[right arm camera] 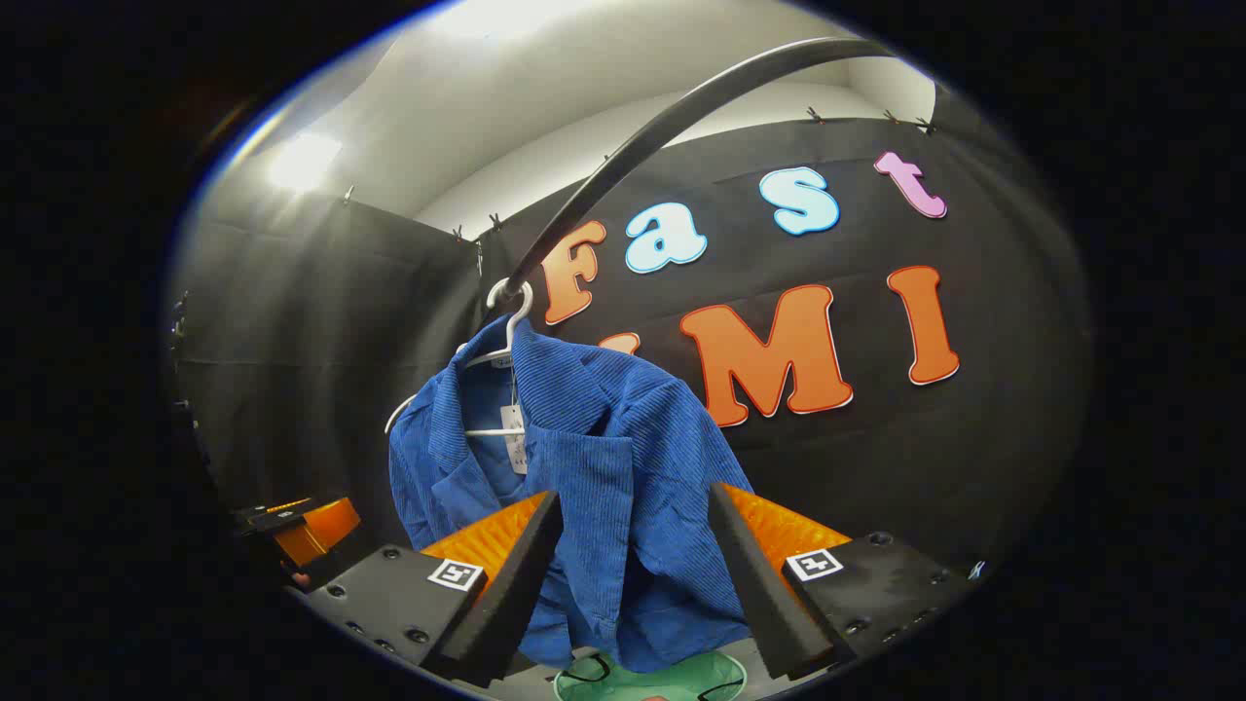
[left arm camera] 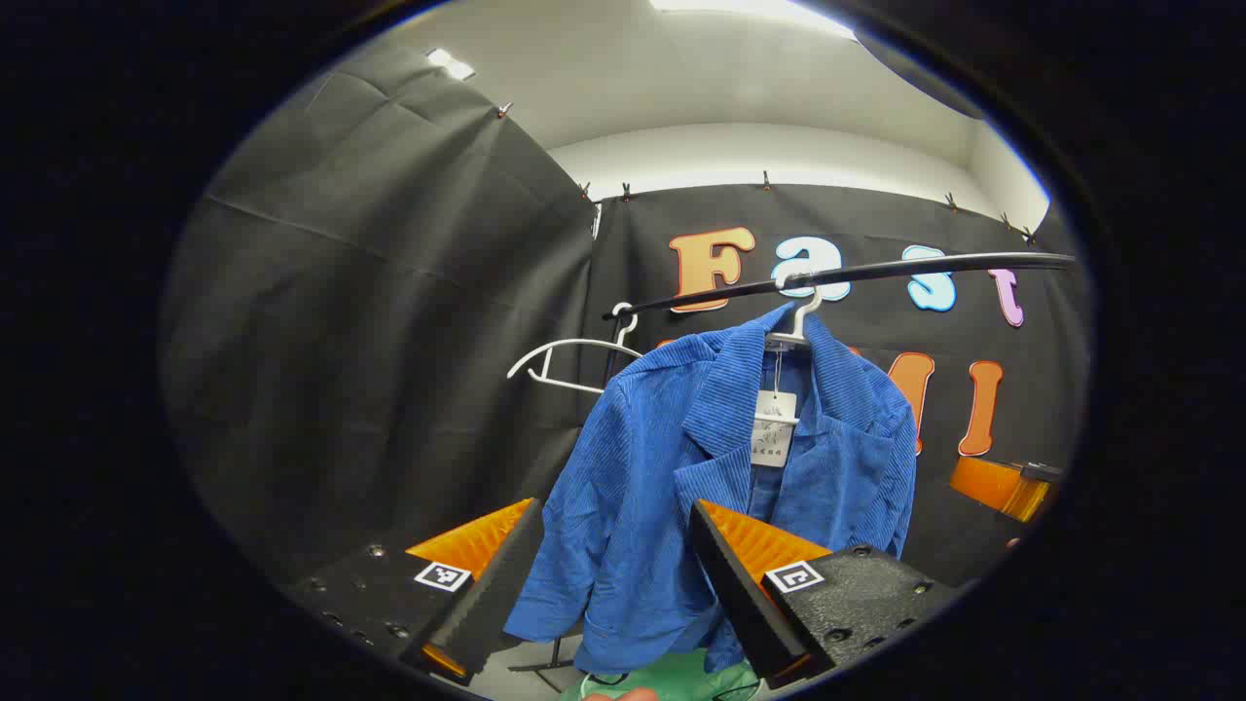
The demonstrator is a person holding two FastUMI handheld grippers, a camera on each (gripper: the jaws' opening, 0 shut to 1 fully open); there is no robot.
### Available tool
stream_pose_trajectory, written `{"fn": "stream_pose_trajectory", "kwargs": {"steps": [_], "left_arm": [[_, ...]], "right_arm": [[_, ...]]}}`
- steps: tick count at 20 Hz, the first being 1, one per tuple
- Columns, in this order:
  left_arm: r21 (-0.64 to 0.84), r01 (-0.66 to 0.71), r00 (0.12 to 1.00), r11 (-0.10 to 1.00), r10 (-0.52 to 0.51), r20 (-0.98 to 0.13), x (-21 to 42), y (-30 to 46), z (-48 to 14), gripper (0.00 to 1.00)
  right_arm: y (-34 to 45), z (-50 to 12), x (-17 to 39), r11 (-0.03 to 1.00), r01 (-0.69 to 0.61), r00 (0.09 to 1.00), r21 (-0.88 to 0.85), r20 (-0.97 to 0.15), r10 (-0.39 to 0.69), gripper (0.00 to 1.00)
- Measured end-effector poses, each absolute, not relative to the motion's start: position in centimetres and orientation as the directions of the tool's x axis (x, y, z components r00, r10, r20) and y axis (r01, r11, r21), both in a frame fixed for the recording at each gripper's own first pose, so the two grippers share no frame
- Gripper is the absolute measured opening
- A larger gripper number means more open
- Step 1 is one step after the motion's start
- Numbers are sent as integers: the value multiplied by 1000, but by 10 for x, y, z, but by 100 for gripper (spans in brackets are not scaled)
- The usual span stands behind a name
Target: Grasp the clothes on the hanger with both hands and then place them into the laundry hamper below.
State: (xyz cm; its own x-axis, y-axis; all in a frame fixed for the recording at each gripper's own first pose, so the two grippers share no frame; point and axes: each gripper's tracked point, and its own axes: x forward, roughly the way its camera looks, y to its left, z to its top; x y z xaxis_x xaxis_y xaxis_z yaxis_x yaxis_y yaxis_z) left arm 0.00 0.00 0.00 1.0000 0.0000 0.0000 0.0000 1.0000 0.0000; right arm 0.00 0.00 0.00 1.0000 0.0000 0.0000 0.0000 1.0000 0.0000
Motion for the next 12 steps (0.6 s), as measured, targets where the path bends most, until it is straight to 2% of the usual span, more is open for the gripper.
{"fn": "stream_pose_trajectory", "kwargs": {"steps": [5,6,8,11,12], "left_arm": [[15,-8,1000,1000,7,9,0,4,2,92],[18,-10,1000,1000,10,10,-1,3,2,95],[17,-7,1000,1000,7,10,0,2,2,92],[21,-4,1000,1000,4,20,0,0,5,92],[25,-5,1000,1000,4,23,0,0,5,95]], "right_arm": [[-6,0,2,1000,13,1000,-25,5,-13,98],[-6,0,2,1000,12,1000,-28,4,-12,98],[-4,-2,4,1000,9,1000,-30,0,-9,98],[-1,-4,7,1000,-1,1000,-26,-4,1,98],[1,-4,8,1000,-5,1000,-26,-4,4,89]]}}
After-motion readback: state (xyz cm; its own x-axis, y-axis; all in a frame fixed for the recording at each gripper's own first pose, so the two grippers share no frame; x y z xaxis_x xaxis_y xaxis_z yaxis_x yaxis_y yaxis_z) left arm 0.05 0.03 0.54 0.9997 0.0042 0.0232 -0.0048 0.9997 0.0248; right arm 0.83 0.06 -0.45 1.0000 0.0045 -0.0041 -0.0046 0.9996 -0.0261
